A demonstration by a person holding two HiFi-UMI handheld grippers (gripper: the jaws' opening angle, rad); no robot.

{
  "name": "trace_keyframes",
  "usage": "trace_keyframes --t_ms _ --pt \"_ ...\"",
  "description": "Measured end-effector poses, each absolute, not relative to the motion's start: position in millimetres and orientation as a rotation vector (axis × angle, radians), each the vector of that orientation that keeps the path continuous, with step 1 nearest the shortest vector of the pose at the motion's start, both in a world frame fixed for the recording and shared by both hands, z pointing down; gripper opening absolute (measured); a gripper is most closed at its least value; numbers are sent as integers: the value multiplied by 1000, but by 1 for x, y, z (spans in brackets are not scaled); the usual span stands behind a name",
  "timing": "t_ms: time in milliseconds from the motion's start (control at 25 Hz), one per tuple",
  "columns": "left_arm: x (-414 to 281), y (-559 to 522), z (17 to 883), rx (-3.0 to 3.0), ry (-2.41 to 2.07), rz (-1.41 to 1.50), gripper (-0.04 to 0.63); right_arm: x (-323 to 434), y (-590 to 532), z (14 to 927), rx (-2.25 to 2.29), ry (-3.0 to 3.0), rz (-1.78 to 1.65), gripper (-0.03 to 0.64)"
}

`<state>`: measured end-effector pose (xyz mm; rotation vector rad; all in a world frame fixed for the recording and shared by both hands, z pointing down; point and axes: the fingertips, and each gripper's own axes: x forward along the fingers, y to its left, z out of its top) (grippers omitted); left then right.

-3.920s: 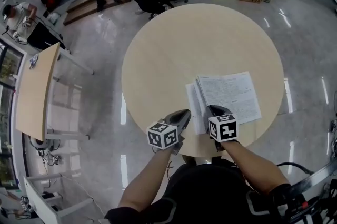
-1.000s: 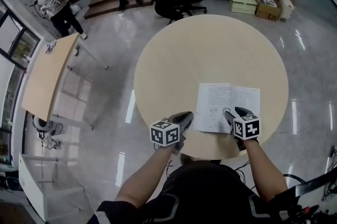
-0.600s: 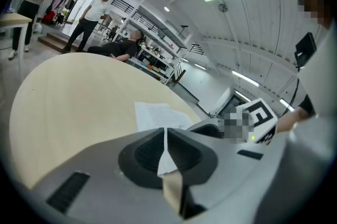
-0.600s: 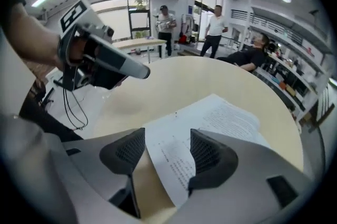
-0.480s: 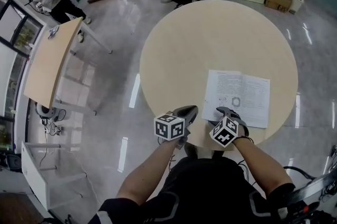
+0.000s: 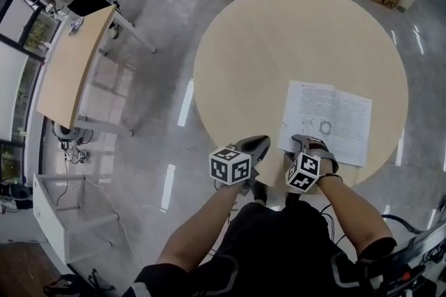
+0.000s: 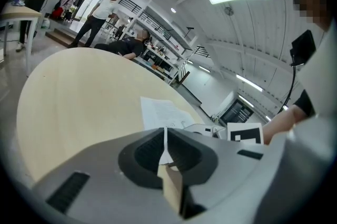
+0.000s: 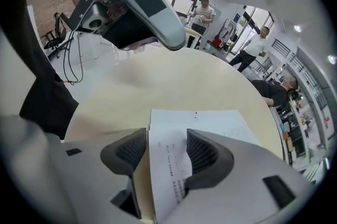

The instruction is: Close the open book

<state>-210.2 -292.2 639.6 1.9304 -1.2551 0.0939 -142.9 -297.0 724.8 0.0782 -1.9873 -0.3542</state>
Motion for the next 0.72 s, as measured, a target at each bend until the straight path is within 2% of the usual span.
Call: trace_keyframes --t_ms 80,280,400,560,600,720 --pt "-212 -291 639 1928 -1258 91 -6 -143 -300 725 71 -1982 -356 224" --pt "-216 -289 636 1927 -1262 86 -6 -148 -295 726 24 -1955 -417 214" --pt "-214 -286 634 1933 -1257 99 -6 -151 -290 726 9 -1953 -439 148" --pt "-208 -286 631 1954 -1244 119 -6 -151 -290 724 43 -1967 -459 109" --pt "-208 -287 631 1958 -1244 118 -6 -152 -290 723 57 -1978 -468 58" --pt "-208 -289 630 1961 -1243 114 -6 -154 -293 716 127 -2016 -474 21"
